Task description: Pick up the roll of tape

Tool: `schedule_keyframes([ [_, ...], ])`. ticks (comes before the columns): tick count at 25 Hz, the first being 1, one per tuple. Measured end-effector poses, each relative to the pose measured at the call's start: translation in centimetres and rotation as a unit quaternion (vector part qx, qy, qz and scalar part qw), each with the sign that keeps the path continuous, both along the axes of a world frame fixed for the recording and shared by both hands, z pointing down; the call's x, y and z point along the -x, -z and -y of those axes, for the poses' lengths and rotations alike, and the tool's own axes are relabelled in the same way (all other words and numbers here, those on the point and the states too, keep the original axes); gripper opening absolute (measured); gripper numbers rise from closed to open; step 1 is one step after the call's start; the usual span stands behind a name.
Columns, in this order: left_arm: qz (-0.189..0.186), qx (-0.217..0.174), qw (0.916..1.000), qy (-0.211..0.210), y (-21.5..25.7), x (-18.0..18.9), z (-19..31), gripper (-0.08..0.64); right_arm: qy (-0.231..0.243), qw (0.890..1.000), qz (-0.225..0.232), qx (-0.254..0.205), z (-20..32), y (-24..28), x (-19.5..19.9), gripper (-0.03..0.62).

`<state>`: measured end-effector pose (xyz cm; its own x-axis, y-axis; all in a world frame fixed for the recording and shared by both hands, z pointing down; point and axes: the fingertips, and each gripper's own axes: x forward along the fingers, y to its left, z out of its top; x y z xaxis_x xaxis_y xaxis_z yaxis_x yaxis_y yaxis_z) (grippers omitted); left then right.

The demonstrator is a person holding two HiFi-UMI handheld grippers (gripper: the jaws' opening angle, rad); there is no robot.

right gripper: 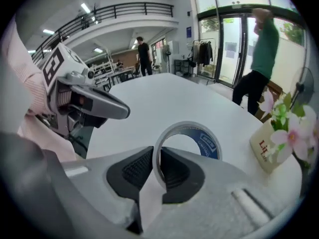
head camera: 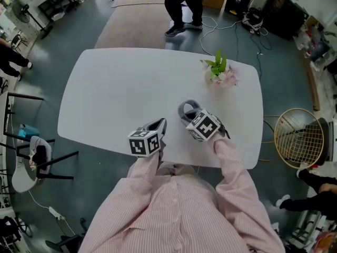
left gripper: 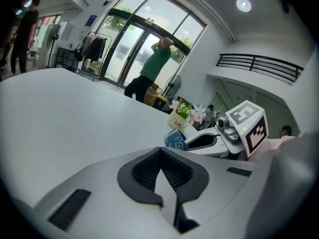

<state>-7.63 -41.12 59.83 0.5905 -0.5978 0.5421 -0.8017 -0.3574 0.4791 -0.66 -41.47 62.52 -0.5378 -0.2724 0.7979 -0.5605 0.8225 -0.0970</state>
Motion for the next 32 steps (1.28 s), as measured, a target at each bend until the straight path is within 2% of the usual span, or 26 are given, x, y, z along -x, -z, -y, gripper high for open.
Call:
schedule_keyframes([
  [3, -0.005, -0.030, 0.9995, -0.007, 1.7, -0.2, 0.3, 0.000, -0.045, 0.996, 0.071, -0.017, 0.2, 2.3, 0.0, 0.049],
  [8, -0.011, -0.085, 0.9962, -0.018, 5.0, -0.7, 1.1, 0.000, -0.107, 0.979, 0.169, -0.048, 0.5, 5.8, -0.7, 0.049],
  [14, -0.012, -0.145, 0.9890, -0.025, 8.8, -1.1, 1.8, 0.000, -0.163, 0.947, 0.264, -0.082, 0.8, 9.9, -1.9, 0.049],
  [17, -0.011, -0.175, 0.9843, -0.025, 10.7, -1.4, 2.2, 0.000, -0.186, 0.928, 0.307, -0.100, 1.0, 12.2, -2.9, 0.049],
  [28, -0.020, -0.249, 0.9684, -0.004, 16.1, -0.3, 3.0, 0.000, -0.256, 0.862, 0.406, -0.166, 1.5, 18.5, -6.0, 0.049],
  [32, -0.018, -0.271, 0.9624, 0.004, 18.1, -0.2, 3.4, 0.000, -0.269, 0.843, 0.424, -0.192, 1.5, 20.8, -7.2, 0.049],
])
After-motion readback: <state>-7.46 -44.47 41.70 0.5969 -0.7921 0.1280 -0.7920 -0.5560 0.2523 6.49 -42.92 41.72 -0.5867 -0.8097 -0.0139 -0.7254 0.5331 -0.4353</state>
